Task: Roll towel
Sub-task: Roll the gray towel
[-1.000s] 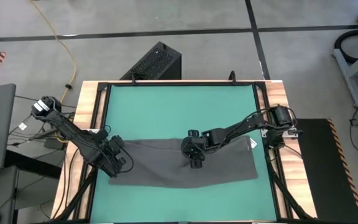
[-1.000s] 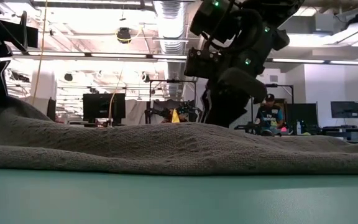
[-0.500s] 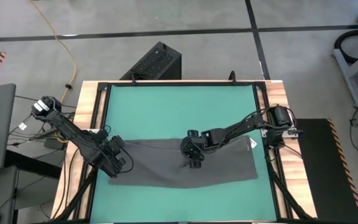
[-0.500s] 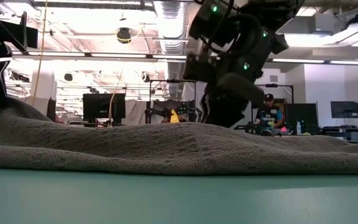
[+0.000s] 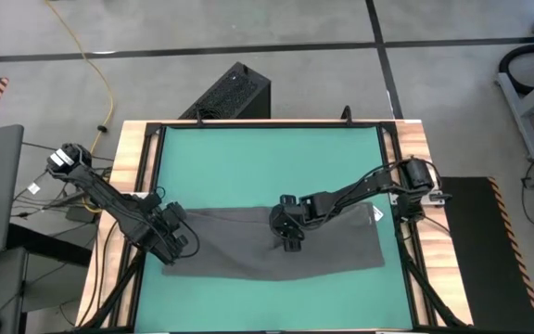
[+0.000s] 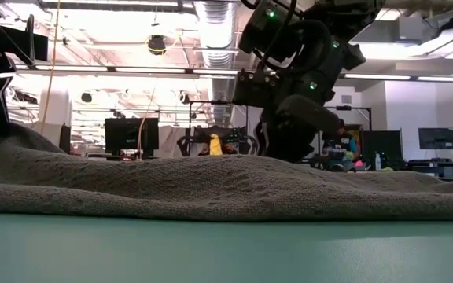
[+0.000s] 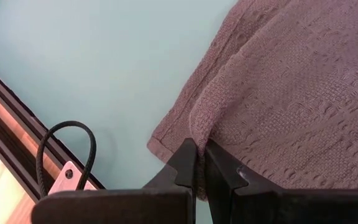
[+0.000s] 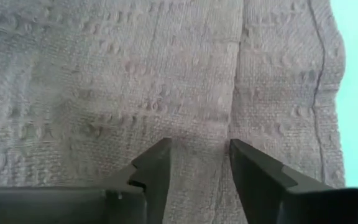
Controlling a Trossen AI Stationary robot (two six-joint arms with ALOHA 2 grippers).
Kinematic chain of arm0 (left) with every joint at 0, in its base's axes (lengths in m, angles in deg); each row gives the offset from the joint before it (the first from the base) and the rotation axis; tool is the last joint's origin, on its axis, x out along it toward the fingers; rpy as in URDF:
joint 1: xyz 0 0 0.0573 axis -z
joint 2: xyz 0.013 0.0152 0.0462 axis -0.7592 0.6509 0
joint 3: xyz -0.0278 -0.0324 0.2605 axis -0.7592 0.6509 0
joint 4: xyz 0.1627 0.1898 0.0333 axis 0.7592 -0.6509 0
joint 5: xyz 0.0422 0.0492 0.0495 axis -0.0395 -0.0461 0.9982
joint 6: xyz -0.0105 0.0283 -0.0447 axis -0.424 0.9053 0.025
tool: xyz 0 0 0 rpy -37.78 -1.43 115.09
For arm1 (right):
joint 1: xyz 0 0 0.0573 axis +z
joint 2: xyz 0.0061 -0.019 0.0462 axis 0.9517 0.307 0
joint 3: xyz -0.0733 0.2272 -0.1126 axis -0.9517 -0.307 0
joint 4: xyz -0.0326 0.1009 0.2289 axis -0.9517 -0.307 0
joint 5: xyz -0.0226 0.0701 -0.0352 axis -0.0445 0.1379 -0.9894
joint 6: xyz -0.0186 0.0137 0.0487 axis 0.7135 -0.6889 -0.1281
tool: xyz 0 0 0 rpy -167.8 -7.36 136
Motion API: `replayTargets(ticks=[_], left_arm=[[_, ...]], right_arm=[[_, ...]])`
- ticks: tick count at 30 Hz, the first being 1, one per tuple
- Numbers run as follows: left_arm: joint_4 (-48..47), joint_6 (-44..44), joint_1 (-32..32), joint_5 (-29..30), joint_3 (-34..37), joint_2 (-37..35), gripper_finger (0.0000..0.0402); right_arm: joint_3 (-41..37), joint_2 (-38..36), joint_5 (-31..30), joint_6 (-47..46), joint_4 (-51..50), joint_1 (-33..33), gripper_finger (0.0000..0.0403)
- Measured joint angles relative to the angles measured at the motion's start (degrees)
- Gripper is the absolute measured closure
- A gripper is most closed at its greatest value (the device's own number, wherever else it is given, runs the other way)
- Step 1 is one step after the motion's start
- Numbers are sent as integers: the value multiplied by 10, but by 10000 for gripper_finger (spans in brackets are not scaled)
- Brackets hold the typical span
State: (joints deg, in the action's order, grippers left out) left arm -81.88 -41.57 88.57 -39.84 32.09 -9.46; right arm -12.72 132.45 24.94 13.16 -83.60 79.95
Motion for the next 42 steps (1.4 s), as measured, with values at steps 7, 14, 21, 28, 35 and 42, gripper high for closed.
replayTargets(ticks=[7, 14, 21, 28, 35, 42], left_arm=[[0, 0, 0, -1, 0, 0, 401], [0, 0, 0, -1, 0, 0, 401], [1, 0, 0, -1, 0, 0, 401], [4, -9, 0, -24, 0, 0, 401], [13, -13, 0, -31, -8, 0, 401], [3, 5, 0, -27, -21, 0, 401]], right_arm=[[0, 0, 11, 0, 0, 0, 274], [0, 0, 8, 4, -22, 1, 357], [7, -1, -3, 5, -30, 5, 388], [63, -1, -69, 18, -105, 21, 391], [115, -1, -156, 35, -174, 19, 393], [111, -1, -168, 21, -208, -6, 393]])
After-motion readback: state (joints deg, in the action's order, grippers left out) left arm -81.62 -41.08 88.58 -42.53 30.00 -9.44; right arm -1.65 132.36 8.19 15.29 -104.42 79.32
